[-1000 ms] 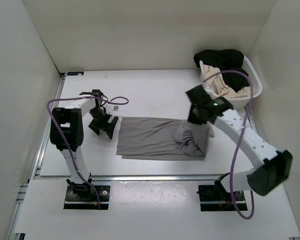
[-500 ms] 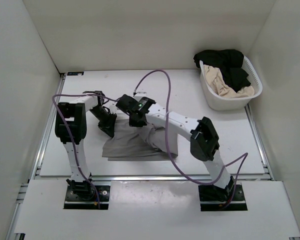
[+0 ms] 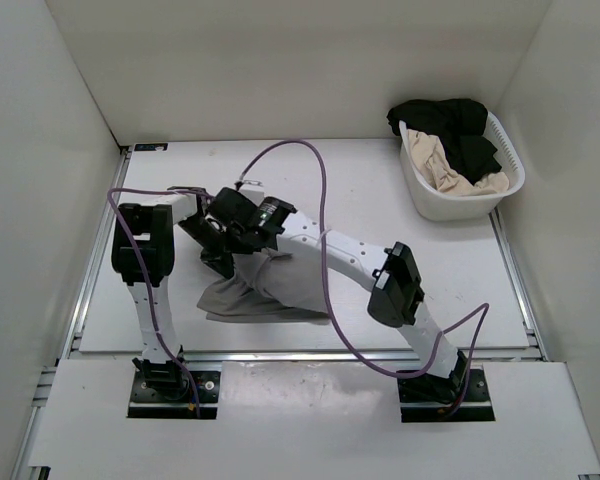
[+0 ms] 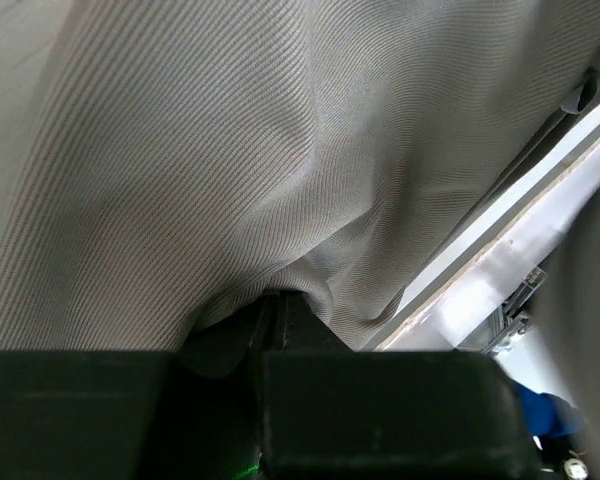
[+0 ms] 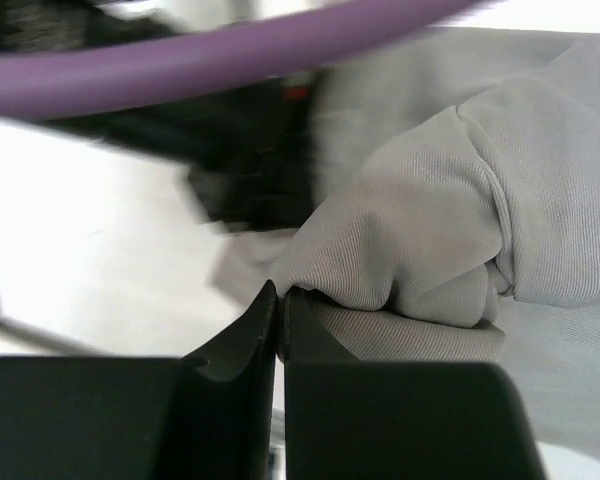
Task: Fold and stack the trousers
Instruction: Fold the trousers
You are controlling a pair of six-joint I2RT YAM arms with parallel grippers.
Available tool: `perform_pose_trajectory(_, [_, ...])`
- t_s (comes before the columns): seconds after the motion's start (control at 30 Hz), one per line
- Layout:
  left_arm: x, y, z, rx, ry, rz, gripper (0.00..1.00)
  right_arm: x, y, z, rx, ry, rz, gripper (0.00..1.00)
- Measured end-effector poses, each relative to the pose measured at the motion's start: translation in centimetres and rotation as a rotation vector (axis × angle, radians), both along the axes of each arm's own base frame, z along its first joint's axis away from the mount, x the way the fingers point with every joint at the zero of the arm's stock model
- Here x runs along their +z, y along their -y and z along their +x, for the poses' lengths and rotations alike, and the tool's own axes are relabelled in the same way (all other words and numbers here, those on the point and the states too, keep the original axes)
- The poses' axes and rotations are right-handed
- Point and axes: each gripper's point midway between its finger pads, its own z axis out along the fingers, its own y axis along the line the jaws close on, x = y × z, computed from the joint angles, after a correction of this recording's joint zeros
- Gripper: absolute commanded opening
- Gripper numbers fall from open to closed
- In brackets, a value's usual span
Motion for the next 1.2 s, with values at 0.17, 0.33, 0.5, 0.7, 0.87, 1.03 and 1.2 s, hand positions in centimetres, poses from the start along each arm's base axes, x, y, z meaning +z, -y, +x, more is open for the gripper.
perform_pose_trajectory(0.17, [0.0, -0.2, 0.1, -0.001, 0.003, 0.014, 0.15, -1.1, -4.1, -2.4, 0.077, -0.056, 0.086, 0.0])
perform_pose_trajectory(0.33, [0.1, -1.1, 0.5, 0.022, -0.02, 0.051, 0.24, -5.7, -6.0, -3.0, 0.102, -0.114, 0.07, 0.01])
perform_pose_trajectory(0.5, [1.0, -4.8, 3.4, 0.111, 0.019, 0.142, 0.54, -7.4, -6.0, -1.8, 0.12, -0.137, 0.075, 0.44])
perform_pose_trajectory(0.7, [2.0, -12.1, 10.2, 0.178, 0.255, 0.368, 0.54, -6.9, -6.8, -1.3, 0.206, -0.107, 0.104, 0.64])
perform_pose_trajectory(0.87, [4.6, -13.9, 13.3, 0.176, 0.373, 0.457, 0.61, -5.0, -5.8, -1.8, 0.252, -0.053, 0.083, 0.68])
perform_pose_trajectory(1.03, [9.2, -13.0, 14.0, 0.101, 0.518, 0.437, 0.63, 2.2, 1.4, -2.9, 0.158, 0.048, 0.072, 0.79])
perform_pose_trajectory(1.2, [14.6, -7.3, 11.5, -0.089, 0.697, 0.337, 0.83, 6.8, 12.0, -4.6, -0.016, 0.108, 0.149, 0.82])
